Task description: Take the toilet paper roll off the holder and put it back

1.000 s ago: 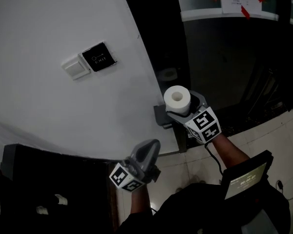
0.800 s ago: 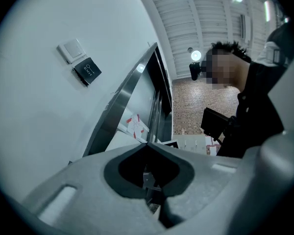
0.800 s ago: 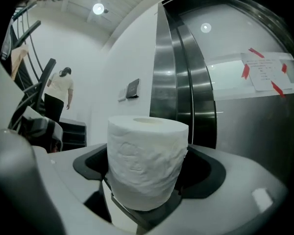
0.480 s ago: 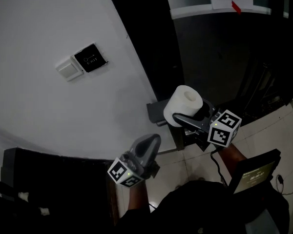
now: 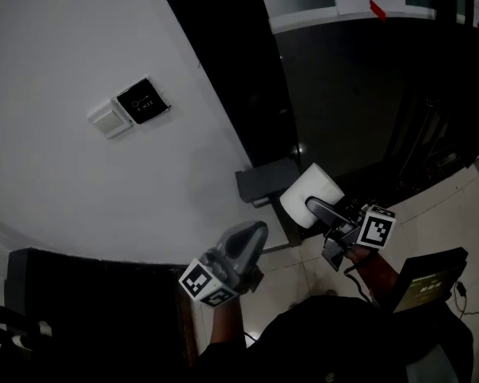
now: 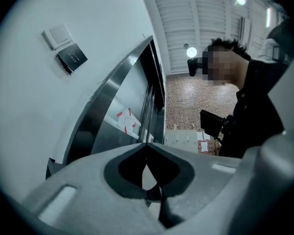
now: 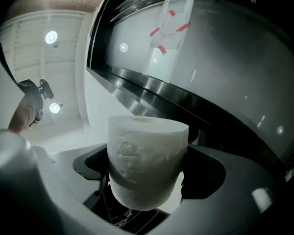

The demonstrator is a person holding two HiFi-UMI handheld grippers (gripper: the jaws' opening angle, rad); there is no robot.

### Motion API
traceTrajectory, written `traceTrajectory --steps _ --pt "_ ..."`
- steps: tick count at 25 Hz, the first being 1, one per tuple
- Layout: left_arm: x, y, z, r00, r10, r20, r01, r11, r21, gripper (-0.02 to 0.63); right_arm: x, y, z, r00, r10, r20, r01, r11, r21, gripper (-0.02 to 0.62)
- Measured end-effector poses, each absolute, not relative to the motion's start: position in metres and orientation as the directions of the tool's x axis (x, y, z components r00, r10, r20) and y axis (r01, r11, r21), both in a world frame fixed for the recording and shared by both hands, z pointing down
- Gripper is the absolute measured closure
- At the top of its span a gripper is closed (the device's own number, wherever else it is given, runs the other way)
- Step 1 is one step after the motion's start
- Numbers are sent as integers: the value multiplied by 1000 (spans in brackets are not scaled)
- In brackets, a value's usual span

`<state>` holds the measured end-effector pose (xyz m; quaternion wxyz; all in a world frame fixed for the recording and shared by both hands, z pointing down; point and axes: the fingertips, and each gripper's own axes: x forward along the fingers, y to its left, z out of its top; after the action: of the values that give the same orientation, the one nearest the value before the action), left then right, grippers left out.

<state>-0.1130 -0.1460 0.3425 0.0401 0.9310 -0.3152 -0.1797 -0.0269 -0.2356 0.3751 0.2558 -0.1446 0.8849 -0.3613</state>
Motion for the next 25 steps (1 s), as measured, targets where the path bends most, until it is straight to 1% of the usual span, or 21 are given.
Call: traceTrajectory --steps 5,9,14,17,20,23,25 --pt "-113 -146 342 727 -612 -311 -586 -789 185 606 -24 -238 373 -822 -456 -340 -86 690 -718 150" --pt "-112 -146 343 731 -611 -304 -588 -790 175 606 -27 -235 370 -818 -440 -371 -40 686 -727 150" --pt "-110 -145 344 735 -607 -302 -585 -793 170 606 -25 -236 371 -815 -455 -359 -72 694 -716 150" --pt "-109 -146 345 738 -606 -297 -587 -793 161 606 -26 -234 367 -811 -446 -378 -42 690 -723 150" --pt "-109 -147 346 737 -610 -293 -590 -791 164 604 -26 -234 366 -812 -444 -379 -39 689 -724 150" --pt "-111 -145 344 731 -600 -325 -571 -799 189 606 -26 -233 361 -807 -439 -394 -32 700 -713 150" --pt "-112 -145 343 726 -602 -332 -569 -798 199 606 -25 -234 365 -813 -450 -370 -62 698 -713 150"
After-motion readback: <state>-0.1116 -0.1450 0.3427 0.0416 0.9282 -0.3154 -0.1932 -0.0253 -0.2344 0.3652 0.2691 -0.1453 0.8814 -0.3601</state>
